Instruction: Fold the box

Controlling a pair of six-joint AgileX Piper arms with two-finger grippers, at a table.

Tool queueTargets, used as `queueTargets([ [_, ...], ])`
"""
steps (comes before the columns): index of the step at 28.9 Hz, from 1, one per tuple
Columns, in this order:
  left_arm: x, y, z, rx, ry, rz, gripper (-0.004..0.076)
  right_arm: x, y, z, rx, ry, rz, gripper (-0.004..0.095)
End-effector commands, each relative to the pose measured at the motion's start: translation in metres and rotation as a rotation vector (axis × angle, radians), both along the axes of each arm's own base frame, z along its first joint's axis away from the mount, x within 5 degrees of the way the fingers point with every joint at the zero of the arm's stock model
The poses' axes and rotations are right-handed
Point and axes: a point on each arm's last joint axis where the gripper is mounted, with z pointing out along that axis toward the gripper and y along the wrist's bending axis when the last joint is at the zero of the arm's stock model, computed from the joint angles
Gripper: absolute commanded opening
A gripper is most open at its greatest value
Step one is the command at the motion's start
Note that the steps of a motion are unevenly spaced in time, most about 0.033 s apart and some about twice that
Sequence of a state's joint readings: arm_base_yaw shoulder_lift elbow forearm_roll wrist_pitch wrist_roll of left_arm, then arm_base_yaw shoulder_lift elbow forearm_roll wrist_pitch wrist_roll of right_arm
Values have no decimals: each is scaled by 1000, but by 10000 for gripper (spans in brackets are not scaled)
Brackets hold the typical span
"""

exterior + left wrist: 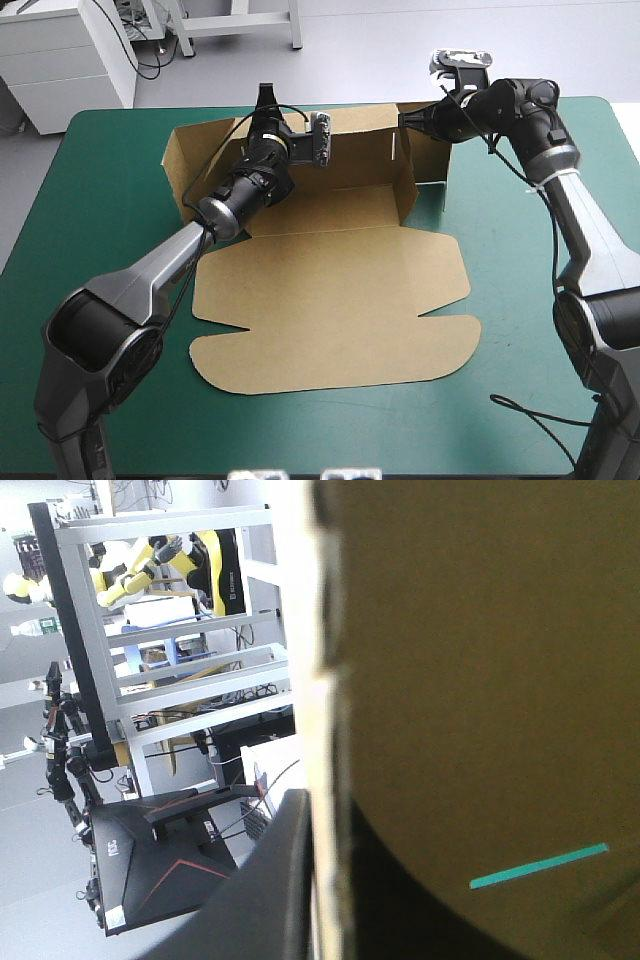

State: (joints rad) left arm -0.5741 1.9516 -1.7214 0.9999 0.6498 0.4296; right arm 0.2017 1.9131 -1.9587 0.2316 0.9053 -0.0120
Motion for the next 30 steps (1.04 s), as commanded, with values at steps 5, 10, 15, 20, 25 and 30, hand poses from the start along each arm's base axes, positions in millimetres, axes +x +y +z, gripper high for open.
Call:
queueTargets([
  [5,-7,10,14,-21,14,78,-8,-12,-6,14,-18,46,20,-4],
  [10,-7,10,14,-20,15,80,-8,-20,-5,7,-52,138,55,-4],
  [15,-8,10,14,-22,16,80,-8,-26,-3,5,-70,187,111,-4],
  [20,-8,10,14,-22,16,80,-8,-30,-1,5,-61,223,155,-4],
  [25,-7,9,14,-23,15,77,-8,-39,-2,7,-71,241,169,-4],
  [30,-7,9,14,-25,13,74,-8,-72,1,0,-142,255,207,-4],
])
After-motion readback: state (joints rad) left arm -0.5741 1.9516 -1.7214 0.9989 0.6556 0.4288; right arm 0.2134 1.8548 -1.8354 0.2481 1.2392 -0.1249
